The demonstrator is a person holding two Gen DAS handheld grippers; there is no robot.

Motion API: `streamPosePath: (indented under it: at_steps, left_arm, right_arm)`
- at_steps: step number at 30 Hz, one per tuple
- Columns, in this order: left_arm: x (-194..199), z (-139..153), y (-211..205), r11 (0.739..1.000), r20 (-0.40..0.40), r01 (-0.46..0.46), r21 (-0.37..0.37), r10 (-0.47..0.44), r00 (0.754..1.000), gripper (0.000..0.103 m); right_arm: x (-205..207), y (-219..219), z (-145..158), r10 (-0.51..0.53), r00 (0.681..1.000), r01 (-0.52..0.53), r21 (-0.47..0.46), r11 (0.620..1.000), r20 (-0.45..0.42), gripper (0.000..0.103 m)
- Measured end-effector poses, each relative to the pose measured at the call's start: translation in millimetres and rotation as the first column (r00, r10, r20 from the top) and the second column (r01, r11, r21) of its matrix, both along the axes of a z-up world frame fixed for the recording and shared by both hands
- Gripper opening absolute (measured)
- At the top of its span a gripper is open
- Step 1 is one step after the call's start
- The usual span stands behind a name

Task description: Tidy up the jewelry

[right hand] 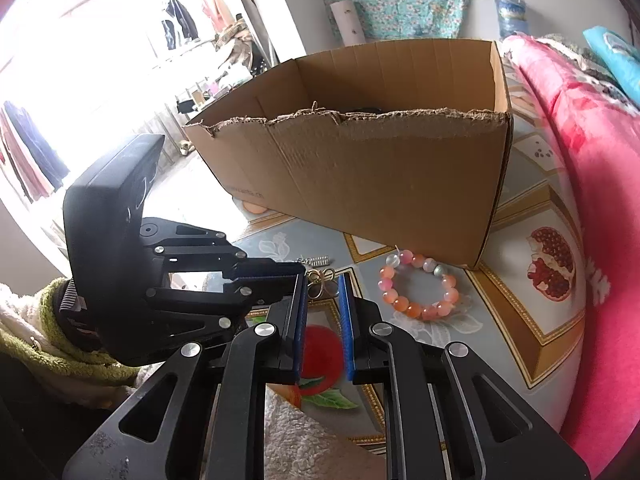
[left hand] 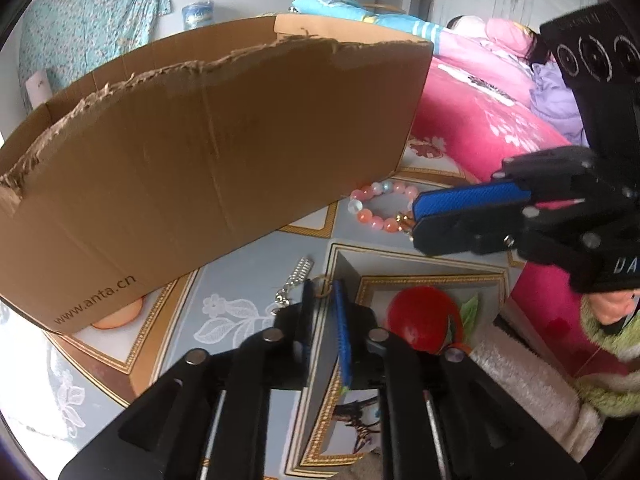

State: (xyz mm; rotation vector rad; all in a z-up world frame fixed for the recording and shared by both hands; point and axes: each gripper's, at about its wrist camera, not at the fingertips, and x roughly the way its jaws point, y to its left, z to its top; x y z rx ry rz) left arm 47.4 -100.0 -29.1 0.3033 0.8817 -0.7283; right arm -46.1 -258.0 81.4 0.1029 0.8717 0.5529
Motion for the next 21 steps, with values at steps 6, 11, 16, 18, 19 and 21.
streamPosePath:
  at_steps: [6, 11, 16, 18, 19, 21]
  left_arm:
    - [1, 1, -6, 1.000, -0.018, -0.031, 0.001, 0.031, 0.999, 0.020]
    - [2, 1, -8, 0.996, -0.020, -0.088, 0.010, 0.088, 0.996, 0.020]
    - [0, 0, -14, 0.993, 0.023, -0.107, 0.042, 0.106, 0.994, 0.020]
    - [-2, -1, -18, 0.992, 0.048, -0.105, 0.063, 0.102, 0.994, 0.020]
    - [-2, -1, -18, 0.992, 0.052, -0.106, 0.067, 0.102, 0.993, 0.020]
    - [-1, -1, -19, 0.991, 0.058, -0.110, 0.070, 0.106, 0.993, 0.018]
  right_arm:
    - [3, -4, -2, -0.005, 1.000, 0.005, 0.006, 1.000, 0.000, 0.013]
    - [2, -6, -3, -0.009, 1.000, 0.009, 0.005, 1.000, 0.004, 0.013]
    - [2, -8, -3, -0.017, 1.000, 0.017, 0.010, 1.000, 0.008, 0.013]
    - [2, -9, -3, -0.019, 1.000, 0.019, 0.011, 1.000, 0.009, 0.013]
    - [1, -10, -3, -0.020, 1.000, 0.019, 0.012, 1.000, 0.009, 0.013]
    - [2, -11, -3, -0.021, 1.000, 0.021, 0.013, 1.000, 0.009, 0.013]
